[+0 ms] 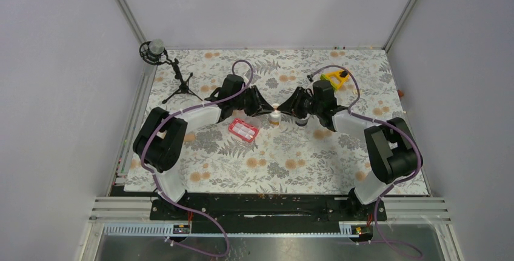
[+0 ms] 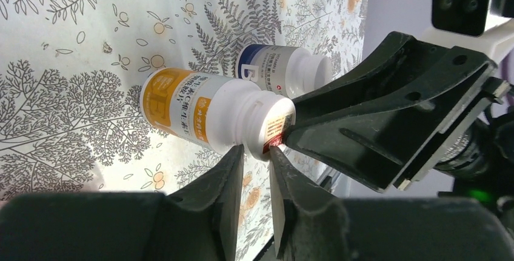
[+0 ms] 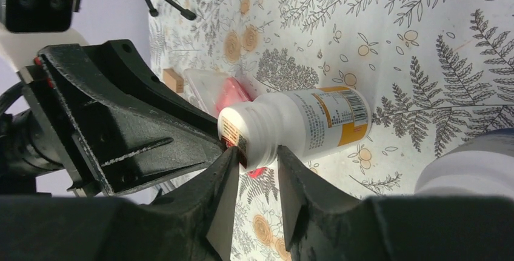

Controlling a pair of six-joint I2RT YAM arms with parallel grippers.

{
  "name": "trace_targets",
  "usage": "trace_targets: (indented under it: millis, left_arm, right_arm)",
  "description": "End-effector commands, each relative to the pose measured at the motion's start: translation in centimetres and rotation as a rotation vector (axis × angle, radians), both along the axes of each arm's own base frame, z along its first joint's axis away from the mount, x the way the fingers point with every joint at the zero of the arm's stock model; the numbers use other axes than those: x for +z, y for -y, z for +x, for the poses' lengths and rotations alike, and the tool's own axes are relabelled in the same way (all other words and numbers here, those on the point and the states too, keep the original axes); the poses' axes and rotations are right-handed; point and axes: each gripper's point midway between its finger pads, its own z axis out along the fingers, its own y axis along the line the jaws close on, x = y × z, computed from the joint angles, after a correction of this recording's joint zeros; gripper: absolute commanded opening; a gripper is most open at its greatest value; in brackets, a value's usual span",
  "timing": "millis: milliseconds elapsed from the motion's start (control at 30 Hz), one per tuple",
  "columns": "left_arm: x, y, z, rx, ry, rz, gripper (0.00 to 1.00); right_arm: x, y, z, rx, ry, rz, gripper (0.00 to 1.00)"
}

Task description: Sort the pills into containers

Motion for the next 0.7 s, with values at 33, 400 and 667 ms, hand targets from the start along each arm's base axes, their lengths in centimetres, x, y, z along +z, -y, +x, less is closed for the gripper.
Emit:
trace_targets:
  millis: [33, 400, 667]
  left_arm:
    - [-3.7, -0.3, -1.4, -0.021, -0.040, 0.137, 0.24]
    - [-4.3, 0.0, -1.3, -0.042, -0.037, 0.134, 0.15]
    - [-5.5, -0.4, -1.5, -0.044, -0.064, 0.164, 0.00]
  right_arm:
    - [-1.6, -0.9, -2.5, 0.119, -0.097, -0.112, 0.41]
    - [-2.8, -1.0, -3.2, 0.176, -0.095, -0.129, 0.23]
    - [-2.4, -0.9, -3.0, 0.148, -0.104, -0.125, 0.23]
